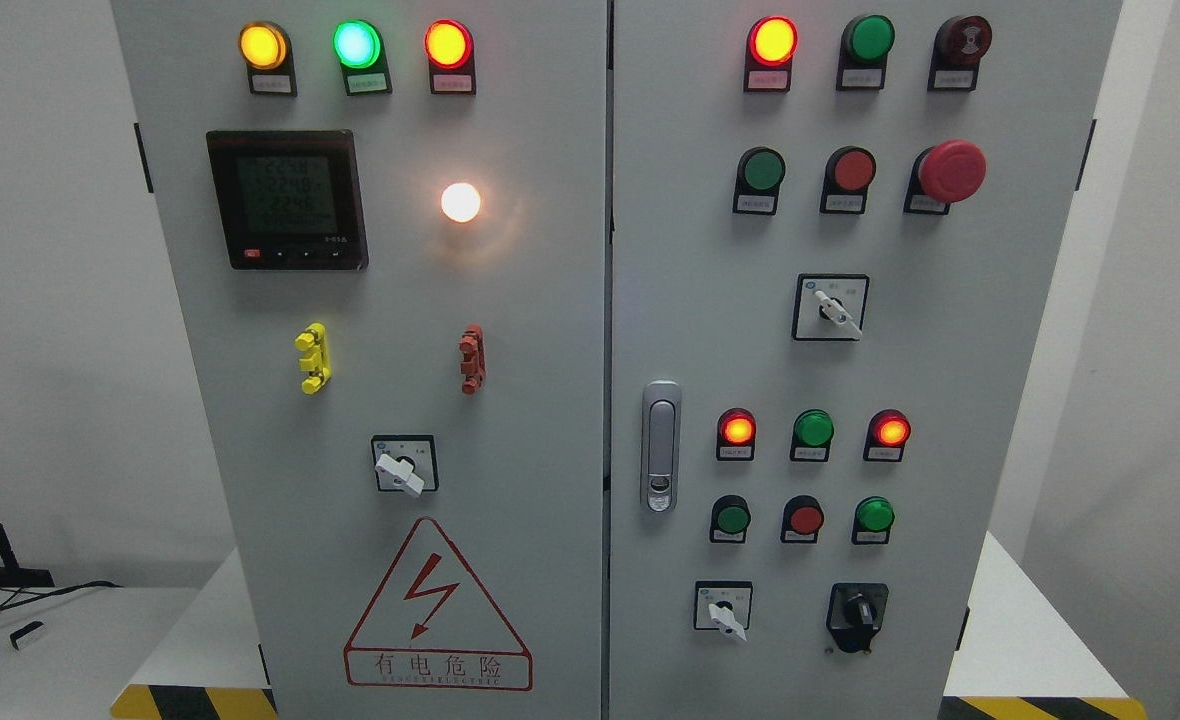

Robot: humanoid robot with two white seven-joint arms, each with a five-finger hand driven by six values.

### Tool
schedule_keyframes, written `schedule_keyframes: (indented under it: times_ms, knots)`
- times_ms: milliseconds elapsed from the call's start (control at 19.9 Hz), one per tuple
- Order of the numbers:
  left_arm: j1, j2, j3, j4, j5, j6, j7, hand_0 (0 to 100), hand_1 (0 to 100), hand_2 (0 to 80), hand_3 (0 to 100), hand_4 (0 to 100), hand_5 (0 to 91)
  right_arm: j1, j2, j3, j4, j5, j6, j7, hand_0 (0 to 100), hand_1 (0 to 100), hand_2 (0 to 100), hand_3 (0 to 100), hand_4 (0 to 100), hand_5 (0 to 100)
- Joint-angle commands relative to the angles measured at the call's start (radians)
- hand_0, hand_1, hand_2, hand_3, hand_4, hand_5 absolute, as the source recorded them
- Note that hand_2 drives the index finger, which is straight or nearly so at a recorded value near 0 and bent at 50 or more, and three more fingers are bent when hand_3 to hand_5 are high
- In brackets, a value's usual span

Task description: Trip black knob to open circuit

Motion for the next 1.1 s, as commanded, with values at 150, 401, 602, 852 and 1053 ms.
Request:
schedule_keyframes:
  times_ms: [150, 401, 602, 852, 1053]
  knots:
    - [0.0, 0.0, 0.0, 0.0, -0.031, 0.0, 0.001, 12, 39, 0.0, 0, 0, 0.0, 0.006, 0.002, -0.012, -0.016, 0.018, 0.0, 0.001, 31, 50, 18, 28, 17, 17]
    - [0.0, 0.0, 0.0, 0.0, -0.031, 0.0, 0.001, 12, 39, 0.0, 0, 0, 0.0, 0.019, 0.002, -0.012, -0.033, 0.017, 0.002, 0.001, 31, 50, 18, 28, 17, 17]
    - [0.0, 0.0, 0.0, 0.0, -0.031, 0.0, 0.001, 12, 39, 0.0, 0, 0, 0.0, 0.055, 0.002, -0.012, -0.097, 0.017, 0.003, 0.001, 31, 50, 18, 28, 17, 18]
    - [0.0, 0.0, 0.0, 0.0, -0.031, 0.0, 0.001, 12, 39, 0.0, 0, 0, 0.0, 0.228, -0.015, -0.014, -0.39, 0.026, 0.002, 0.023, 31, 50, 19, 29, 18, 18]
    - [0.0, -0.001, 0.0, 0.0, -0.031, 0.0, 0.001, 12, 39, 0.0, 0, 0, 0.0, 0.388, -0.039, -0.014, -0.689, 0.028, -0.004, 0.048, 31, 51, 19, 29, 19, 19]
